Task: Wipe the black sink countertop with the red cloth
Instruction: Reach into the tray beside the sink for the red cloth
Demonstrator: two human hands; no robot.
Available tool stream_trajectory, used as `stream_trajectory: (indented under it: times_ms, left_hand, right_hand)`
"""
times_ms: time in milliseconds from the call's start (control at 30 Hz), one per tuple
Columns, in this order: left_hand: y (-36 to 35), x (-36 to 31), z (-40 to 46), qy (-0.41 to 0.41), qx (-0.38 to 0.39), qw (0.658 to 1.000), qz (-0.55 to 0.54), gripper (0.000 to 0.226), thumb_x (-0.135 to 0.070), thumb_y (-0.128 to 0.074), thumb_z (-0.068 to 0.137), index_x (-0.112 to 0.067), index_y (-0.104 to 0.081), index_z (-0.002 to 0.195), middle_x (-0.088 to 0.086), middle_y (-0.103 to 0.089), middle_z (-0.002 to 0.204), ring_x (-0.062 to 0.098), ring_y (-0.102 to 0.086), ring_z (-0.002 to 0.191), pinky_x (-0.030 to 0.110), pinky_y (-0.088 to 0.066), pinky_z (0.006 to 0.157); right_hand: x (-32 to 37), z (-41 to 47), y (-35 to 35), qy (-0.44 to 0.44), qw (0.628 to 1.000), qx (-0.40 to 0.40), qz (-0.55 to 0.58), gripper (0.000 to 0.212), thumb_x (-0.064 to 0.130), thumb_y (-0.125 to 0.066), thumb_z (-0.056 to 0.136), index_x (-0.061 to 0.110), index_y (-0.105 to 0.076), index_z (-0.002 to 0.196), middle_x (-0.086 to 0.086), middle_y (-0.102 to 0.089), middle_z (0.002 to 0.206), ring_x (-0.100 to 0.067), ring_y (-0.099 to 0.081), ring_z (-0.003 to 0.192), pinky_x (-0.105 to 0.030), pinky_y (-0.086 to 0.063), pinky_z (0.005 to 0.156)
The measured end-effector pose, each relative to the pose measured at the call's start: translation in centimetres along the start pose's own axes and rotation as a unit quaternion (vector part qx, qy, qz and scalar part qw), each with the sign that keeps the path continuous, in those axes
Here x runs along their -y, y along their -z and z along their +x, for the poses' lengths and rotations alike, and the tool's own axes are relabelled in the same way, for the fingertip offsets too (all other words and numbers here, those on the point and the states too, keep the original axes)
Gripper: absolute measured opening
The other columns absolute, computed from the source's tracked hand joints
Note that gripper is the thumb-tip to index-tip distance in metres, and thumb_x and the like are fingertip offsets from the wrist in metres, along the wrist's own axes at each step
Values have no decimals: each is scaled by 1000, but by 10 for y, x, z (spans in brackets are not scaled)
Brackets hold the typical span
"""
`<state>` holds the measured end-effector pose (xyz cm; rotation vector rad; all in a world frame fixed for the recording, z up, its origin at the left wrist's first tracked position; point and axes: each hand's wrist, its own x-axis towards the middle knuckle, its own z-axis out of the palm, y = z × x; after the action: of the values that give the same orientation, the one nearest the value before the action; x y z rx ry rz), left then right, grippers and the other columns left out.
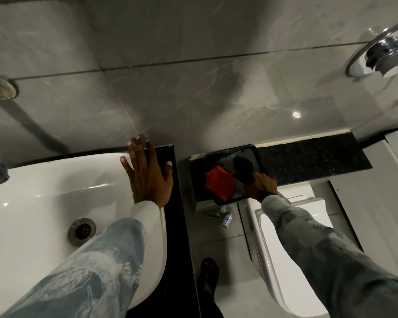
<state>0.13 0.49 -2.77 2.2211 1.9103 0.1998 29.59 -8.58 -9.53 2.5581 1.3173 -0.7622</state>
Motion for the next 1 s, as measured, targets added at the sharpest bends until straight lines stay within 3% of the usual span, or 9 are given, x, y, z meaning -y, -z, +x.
stream_trajectory:
  times_ms: [200, 367, 500, 600, 700, 767, 833, 933, 1000]
  left_hand:
    - [1, -1, 0, -1, 4, 1000, -5, 78, -50, -39, 103, -13, -6, 164, 13, 7, 174, 35, 11, 160, 60, 4, 128]
    - [3, -1, -1, 2, 6, 1000, -2, 77, -50, -38, 104, -13, -7, 164, 12, 7, 174, 35, 10, 160, 60, 3, 129]
    - [4, -2, -1, 3, 2, 1000, -2, 77, -49, -39, 103, -13, -8, 164, 12, 6, 174, 35, 10, 160, 59, 5, 128]
    - [2, -1, -2, -2, -2, 1000, 3, 77, -50, -38, 103, -13, -8, 164, 12, 6, 174, 35, 10, 160, 60, 3, 129]
    - [-2, 0, 0, -2, -10, 1000, 7, 78, -49, -39, 103, -13, -8, 164, 12, 5, 174, 35, 10, 160, 59, 4, 128]
    - [-4, 1, 0, -4, -14, 1000, 6, 78, -48, -41, 103, -13, -8, 164, 12, 3, 174, 35, 9, 161, 59, 3, 128]
    - [-5, 1, 0, -7, -20, 1000, 1, 78, -47, -43, 102, -13, -9, 164, 12, 1, 174, 35, 8, 161, 59, 3, 128]
    - [-3, 2, -1, -14, -26, 1000, 7, 76, -45, -46, 102, -16, -12, 164, 14, -2, 174, 36, 5, 161, 59, 1, 129]
    - [1, -2, -2, -16, -20, 1000, 17, 74, -44, -47, 101, -18, -16, 163, 15, -6, 173, 38, 1, 160, 62, -1, 128]
  right_hand:
    - [-3, 9, 9, 26, 991, 66, -110, 70, 78, -42, 93, 25, -64, 132, -7, -71, 127, -29, -68, 119, -45, -49, 109]
    - [0, 10, 17, 7, 996, 68, -60, 70, 78, -46, 92, 24, -65, 133, -9, -70, 131, -33, -66, 125, -48, -46, 113]
    - [-1, 20, 26, -43, 992, 55, 101, 52, 48, -62, 96, 16, -65, 136, -18, -66, 138, -40, -63, 128, -51, -46, 114]
    - [0, 33, 32, -56, 955, -5, 291, 43, 20, -65, 92, 7, -66, 133, -26, -67, 134, -44, -63, 126, -50, -48, 112]
    - [0, 42, 33, -57, 916, -84, 388, 42, 5, -60, 91, -1, -65, 132, -29, -66, 128, -46, -64, 120, -39, -52, 102]
    - [0, 45, 27, -45, 902, -108, 415, 42, -3, -58, 89, -3, -64, 131, -25, -68, 115, -47, -67, 112, -39, -54, 90]
    - [0, 46, 20, -25, 897, -116, 427, 46, -6, -56, 88, 2, -65, 133, -17, -67, 105, -43, -70, 103, -37, -54, 84]
    - [-1, 43, 11, -25, 888, -123, 443, 44, 5, -64, 94, 3, -62, 138, -24, -70, 118, -43, -69, 110, -49, -58, 97]
    - [-6, 38, 7, -42, 883, -133, 448, 46, 17, -68, 97, 3, -59, 139, -24, -69, 126, -42, -67, 117, -50, -56, 102]
